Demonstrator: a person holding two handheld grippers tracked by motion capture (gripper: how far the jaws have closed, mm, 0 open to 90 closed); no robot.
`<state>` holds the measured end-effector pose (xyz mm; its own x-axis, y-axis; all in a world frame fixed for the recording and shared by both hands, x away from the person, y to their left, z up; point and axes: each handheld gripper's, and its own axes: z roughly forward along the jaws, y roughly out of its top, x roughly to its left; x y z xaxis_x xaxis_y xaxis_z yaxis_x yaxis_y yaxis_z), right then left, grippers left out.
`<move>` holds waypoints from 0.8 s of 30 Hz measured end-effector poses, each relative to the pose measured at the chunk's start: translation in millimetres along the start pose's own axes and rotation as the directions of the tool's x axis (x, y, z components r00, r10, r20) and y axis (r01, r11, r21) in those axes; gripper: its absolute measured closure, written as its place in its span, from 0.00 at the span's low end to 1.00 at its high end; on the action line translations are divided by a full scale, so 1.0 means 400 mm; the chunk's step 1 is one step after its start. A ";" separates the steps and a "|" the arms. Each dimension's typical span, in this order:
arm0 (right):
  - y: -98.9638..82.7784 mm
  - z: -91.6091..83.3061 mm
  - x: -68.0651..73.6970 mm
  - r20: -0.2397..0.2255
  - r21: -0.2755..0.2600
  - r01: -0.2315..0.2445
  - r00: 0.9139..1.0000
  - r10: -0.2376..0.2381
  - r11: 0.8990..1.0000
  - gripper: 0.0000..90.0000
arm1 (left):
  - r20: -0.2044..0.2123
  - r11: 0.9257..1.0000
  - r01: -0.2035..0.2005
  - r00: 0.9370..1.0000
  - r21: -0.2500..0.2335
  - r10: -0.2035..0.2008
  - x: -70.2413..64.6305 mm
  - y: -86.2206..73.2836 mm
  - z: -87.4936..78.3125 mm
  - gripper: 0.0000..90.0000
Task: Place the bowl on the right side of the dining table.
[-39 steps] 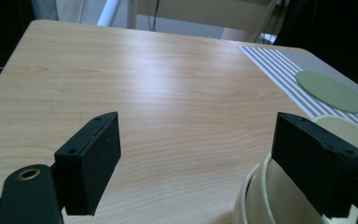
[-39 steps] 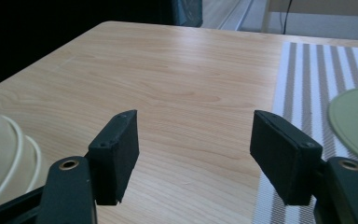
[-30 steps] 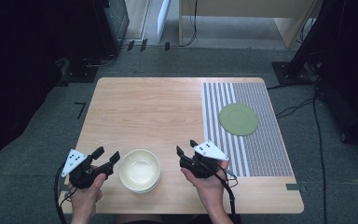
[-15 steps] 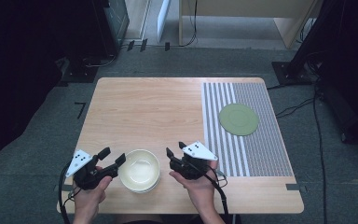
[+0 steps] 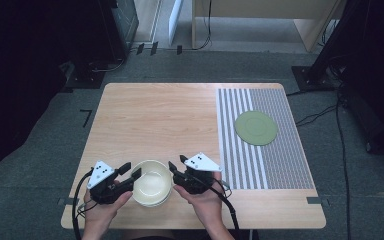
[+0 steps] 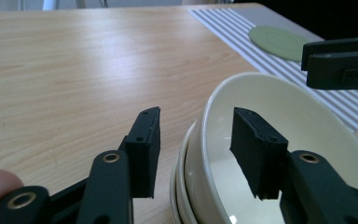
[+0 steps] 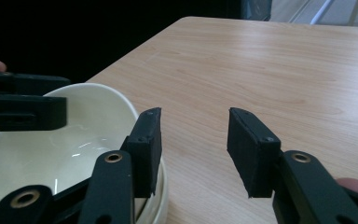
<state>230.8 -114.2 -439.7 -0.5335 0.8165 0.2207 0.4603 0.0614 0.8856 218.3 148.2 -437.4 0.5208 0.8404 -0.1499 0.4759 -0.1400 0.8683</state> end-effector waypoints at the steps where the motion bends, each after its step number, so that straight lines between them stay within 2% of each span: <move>1: -0.001 0.002 0.001 -0.006 0.002 -0.001 1.000 0.002 1.000 0.63 | -0.001 1.000 -0.004 1.000 0.010 0.004 -0.001 -0.001 0.003 0.61; 2: -0.001 0.003 0.003 -0.011 0.005 -0.004 1.000 0.004 1.000 0.64 | -0.005 0.999 -0.019 1.000 0.033 0.019 -0.006 -0.004 0.010 0.63; 9: -0.001 0.005 0.007 -0.023 -0.001 -0.007 1.000 0.007 1.000 0.66 | -0.029 0.996 -0.066 0.997 0.066 0.068 -0.022 -0.008 0.025 0.70; 11: 0.000 0.004 0.011 -0.025 -0.005 -0.004 1.000 0.004 1.000 0.66 | -0.062 0.992 -0.098 0.993 0.075 0.102 -0.031 -0.007 0.026 0.72; 16: -0.002 0.006 0.020 -0.055 -0.004 -0.003 0.998 0.003 1.000 0.66 | -0.116 0.988 -0.125 0.984 0.088 0.135 -0.036 -0.009 0.030 0.86; 17: -0.002 0.006 0.020 -0.055 -0.004 -0.003 0.998 0.003 1.000 0.66 | -0.116 0.988 -0.125 0.984 0.088 0.135 -0.036 -0.009 0.030 0.87; 18: -0.005 0.010 0.026 -0.067 0.007 0.000 0.998 0.001 1.000 0.67 | -0.119 0.987 -0.136 0.982 0.088 0.146 -0.037 -0.009 0.030 0.88; 19: -0.006 0.012 0.027 -0.069 0.010 0.001 0.998 -0.001 1.000 0.67 | -0.126 0.983 -0.158 0.978 0.089 0.168 -0.041 -0.010 0.030 0.89; 20: -0.006 0.013 0.029 -0.072 0.014 0.002 0.997 -0.001 1.000 0.67 | -0.126 0.983 -0.158 0.978 0.089 0.168 -0.041 -0.010 0.030 0.89; 21: -0.007 0.016 0.031 -0.078 0.019 -0.001 0.997 0.002 1.000 0.67 | -0.135 0.977 -0.193 0.970 0.087 0.204 -0.045 -0.012 0.030 0.90; 22: -0.008 0.018 0.032 -0.082 0.022 0.000 0.997 0.002 1.000 0.66 | -0.131 0.974 -0.207 0.967 0.088 0.217 -0.045 -0.013 0.029 0.91; 24: -0.009 0.021 0.034 -0.085 0.027 -0.003 0.996 0.005 1.000 0.66 | -0.122 0.976 -0.202 0.970 0.079 0.210 -0.041 -0.014 0.027 0.91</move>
<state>227.8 -98.5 -443.1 -0.5895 0.7650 0.2594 0.4807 0.0741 0.8738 214.9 129.6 -445.1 0.5185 0.8497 0.0952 0.4158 -0.3479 0.8403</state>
